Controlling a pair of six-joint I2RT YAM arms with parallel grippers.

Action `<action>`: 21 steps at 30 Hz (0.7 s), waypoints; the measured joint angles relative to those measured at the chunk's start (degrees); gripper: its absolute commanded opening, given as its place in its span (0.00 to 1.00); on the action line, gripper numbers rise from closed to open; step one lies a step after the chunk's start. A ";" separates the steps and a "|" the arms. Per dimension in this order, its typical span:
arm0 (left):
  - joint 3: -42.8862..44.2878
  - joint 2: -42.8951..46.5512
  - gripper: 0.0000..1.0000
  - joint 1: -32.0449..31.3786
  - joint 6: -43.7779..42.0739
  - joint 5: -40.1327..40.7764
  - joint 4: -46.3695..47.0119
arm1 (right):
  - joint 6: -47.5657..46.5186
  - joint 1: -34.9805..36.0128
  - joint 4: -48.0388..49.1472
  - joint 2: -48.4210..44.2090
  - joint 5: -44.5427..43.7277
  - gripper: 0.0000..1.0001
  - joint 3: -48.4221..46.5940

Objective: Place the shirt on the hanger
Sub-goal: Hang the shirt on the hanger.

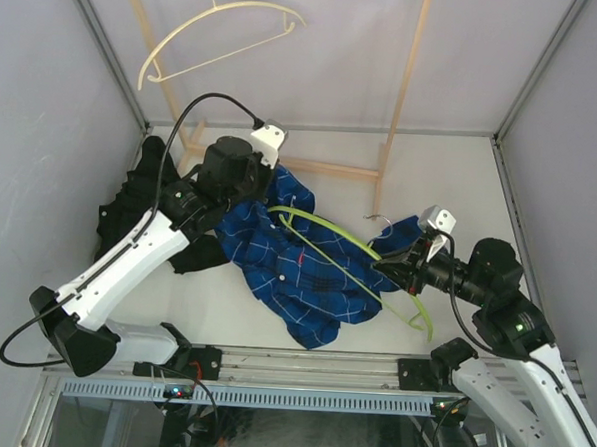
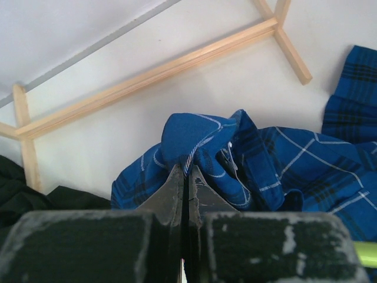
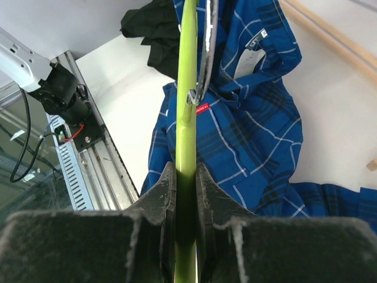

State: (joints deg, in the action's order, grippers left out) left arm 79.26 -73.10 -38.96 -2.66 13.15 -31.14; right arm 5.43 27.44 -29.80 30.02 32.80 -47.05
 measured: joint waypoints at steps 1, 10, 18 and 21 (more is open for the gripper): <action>-0.39 0.15 0.00 0.00 0.02 -0.59 0.22 | 0.00 0.11 0.09 0.70 0.04 0.00 0.00; -1.33 0.90 0.00 -0.04 0.07 -4.42 0.61 | 0.28 2.78 2.69 3.17 -5.64 0.00 0.00; -2.23 1.64 0.00 -0.15 0.04 -4.31 0.59 | 0.31 3.56 3.63 4.42 -9.46 0.00 0.00; -2.29 1.66 0.00 -0.59 0.00 -4.22 0.57 | 0.35 4.26 4.85 6.32 -9.53 0.00 0.02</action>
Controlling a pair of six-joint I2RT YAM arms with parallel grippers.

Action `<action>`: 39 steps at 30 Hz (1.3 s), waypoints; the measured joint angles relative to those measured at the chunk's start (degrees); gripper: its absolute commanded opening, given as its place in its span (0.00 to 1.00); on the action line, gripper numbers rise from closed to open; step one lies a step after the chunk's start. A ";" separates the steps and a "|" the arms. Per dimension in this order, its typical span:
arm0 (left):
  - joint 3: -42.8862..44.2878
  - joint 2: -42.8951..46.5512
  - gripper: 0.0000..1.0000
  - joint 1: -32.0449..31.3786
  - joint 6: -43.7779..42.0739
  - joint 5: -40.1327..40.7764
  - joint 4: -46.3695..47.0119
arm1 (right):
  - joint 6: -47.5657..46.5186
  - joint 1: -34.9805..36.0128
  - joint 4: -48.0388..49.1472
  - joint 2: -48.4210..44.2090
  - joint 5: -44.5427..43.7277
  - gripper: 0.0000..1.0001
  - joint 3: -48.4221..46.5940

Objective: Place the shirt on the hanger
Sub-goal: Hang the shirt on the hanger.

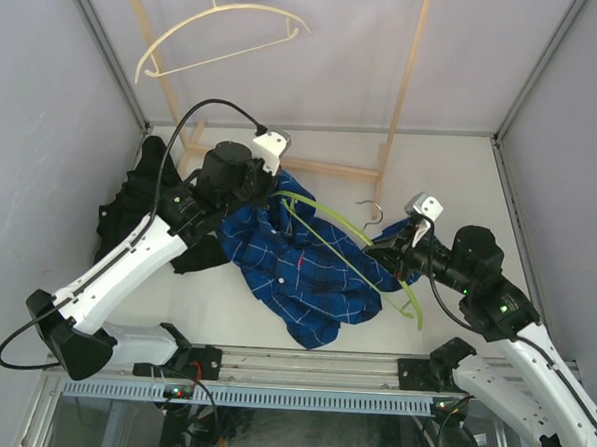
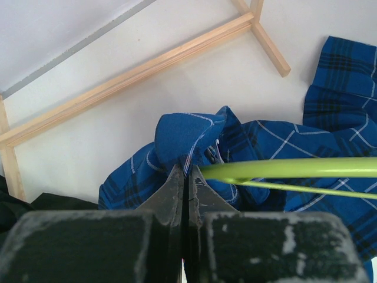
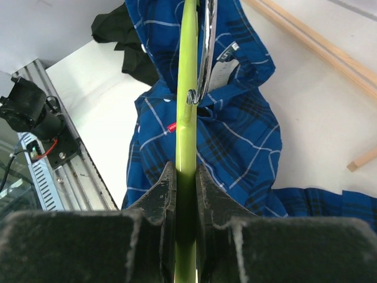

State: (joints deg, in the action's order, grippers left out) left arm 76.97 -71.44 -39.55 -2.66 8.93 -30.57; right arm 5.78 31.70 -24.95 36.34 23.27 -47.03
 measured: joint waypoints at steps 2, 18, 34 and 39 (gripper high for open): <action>-0.04 0.00 0.00 -0.55 -0.04 0.15 -0.02 | 0.17 0.66 1.62 1.31 0.66 0.00 0.22; -1.81 1.88 0.00 -6.32 -1.64 -2.64 0.98 | 4.26 3.06 15.54 9.79 2.54 0.00 3.50; -4.24 4.87 0.00 -8.61 -1.55 -12.70 3.52 | 8.79 3.41 35.26 18.01 5.53 0.00 8.41; -4.61 4.87 0.00 -9.09 -1.53 -14.75 4.02 | 10.91 3.93 40.28 19.56 5.73 0.00 9.55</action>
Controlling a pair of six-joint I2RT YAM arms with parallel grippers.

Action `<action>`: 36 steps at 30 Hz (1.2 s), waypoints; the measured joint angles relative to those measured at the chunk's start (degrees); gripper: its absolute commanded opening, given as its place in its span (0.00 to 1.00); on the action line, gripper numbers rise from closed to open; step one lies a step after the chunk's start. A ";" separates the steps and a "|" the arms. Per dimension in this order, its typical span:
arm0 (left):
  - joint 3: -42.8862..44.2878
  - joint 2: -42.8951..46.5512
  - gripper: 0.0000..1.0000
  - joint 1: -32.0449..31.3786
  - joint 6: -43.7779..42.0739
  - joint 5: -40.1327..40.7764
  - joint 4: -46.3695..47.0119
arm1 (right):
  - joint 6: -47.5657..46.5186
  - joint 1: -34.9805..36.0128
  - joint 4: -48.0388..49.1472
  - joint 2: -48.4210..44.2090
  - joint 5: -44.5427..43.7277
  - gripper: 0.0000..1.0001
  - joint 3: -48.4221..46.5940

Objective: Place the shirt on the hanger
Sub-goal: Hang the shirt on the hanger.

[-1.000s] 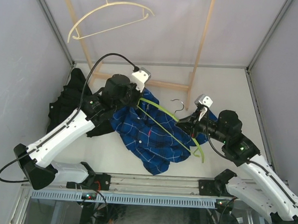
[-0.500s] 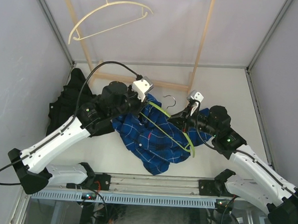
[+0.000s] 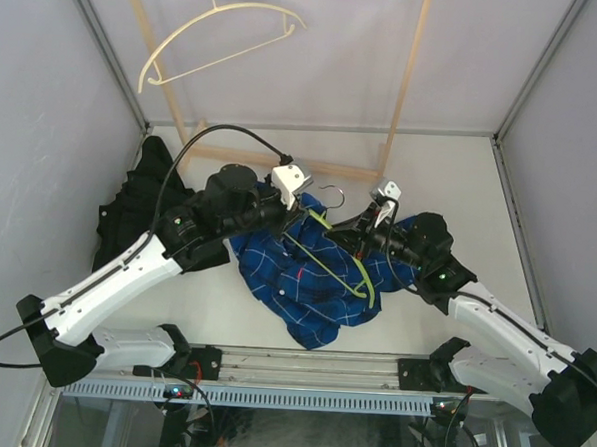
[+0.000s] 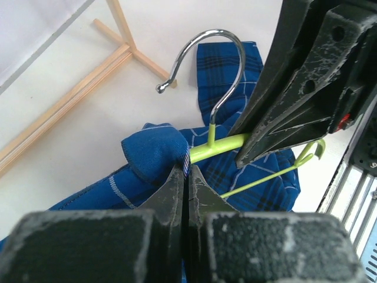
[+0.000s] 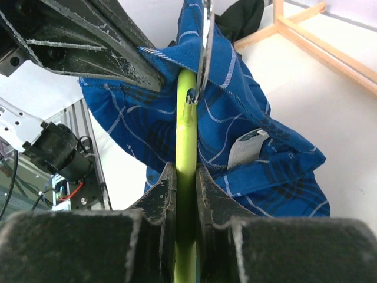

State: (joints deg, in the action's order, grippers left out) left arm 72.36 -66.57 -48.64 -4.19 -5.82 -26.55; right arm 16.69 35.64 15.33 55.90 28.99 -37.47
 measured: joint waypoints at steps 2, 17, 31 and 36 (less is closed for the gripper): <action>-0.24 0.00 0.00 -0.31 0.00 -0.63 0.42 | 0.96 0.26 2.45 -0.26 -0.92 0.00 1.42; -0.37 -1.05 0.00 -2.67 0.11 -4.02 1.79 | 6.75 5.44 18.88 4.02 -7.76 0.00 7.45; -1.97 0.35 0.02 -4.48 0.02 -7.82 4.85 | 4.11 11.02 36.74 9.14 -19.74 0.00 9.75; -2.05 1.09 0.26 -4.55 0.11 -8.13 6.56 | 2.10 11.65 39.12 8.02 -23.06 0.00 9.81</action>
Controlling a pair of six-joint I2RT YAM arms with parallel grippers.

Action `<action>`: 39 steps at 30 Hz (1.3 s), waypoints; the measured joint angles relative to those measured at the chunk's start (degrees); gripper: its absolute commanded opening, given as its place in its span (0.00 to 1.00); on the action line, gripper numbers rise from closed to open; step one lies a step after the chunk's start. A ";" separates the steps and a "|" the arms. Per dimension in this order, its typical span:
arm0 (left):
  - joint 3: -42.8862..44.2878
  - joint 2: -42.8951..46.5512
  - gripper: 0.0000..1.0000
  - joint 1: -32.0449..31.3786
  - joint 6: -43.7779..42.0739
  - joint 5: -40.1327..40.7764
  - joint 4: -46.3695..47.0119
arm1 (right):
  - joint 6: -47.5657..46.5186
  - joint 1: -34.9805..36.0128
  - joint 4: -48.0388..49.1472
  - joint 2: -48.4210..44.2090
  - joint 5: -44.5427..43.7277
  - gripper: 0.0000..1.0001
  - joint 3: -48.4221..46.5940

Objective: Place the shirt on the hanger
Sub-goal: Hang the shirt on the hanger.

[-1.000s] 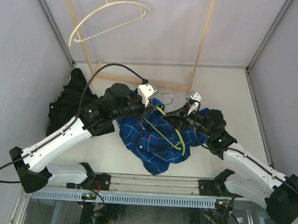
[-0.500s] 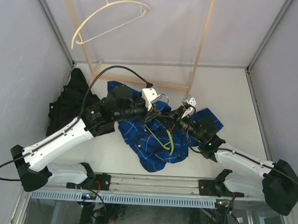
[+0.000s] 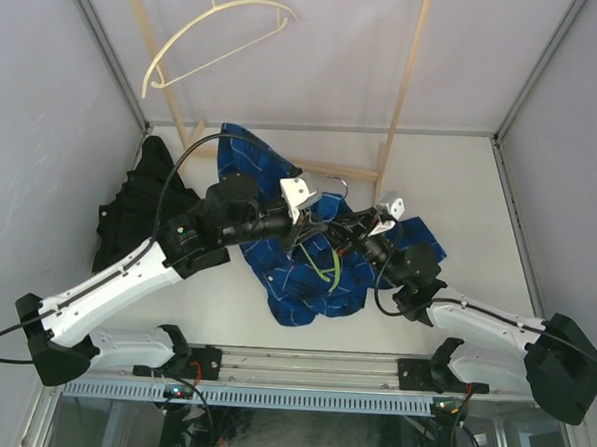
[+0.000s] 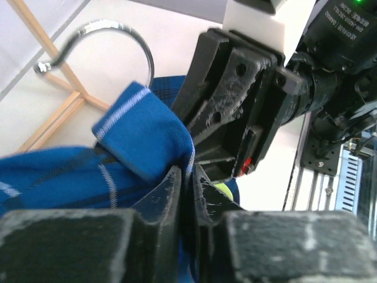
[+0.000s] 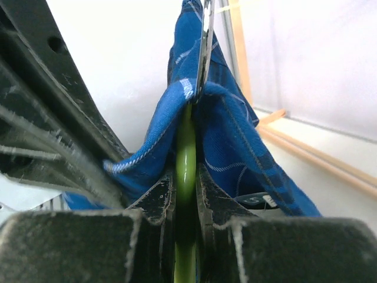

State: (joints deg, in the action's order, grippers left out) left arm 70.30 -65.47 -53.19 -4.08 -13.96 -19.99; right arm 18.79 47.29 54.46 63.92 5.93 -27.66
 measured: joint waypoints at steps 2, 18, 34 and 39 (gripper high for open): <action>-0.35 0.44 0.45 -0.15 0.24 -0.48 0.74 | -1.14 0.04 0.02 -1.53 -1.16 0.00 0.00; -7.74 9.05 0.79 -1.29 1.79 -5.88 7.17 | -13.99 -2.51 -6.21 -18.45 -4.98 0.00 -9.49; -8.72 10.73 0.79 -0.87 1.53 -4.17 9.70 | -25.79 -4.92 -18.84 -23.19 -3.76 0.00 -26.93; -8.74 10.73 0.79 -0.76 1.49 -3.58 9.68 | -25.40 -8.55 -22.18 -22.73 -3.30 0.00 -30.45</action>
State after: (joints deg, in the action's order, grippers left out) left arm 61.56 -54.74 -53.95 -2.59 -17.54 -10.31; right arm -6.61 38.74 32.27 41.19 2.63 -58.11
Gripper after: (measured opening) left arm 0.794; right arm 0.080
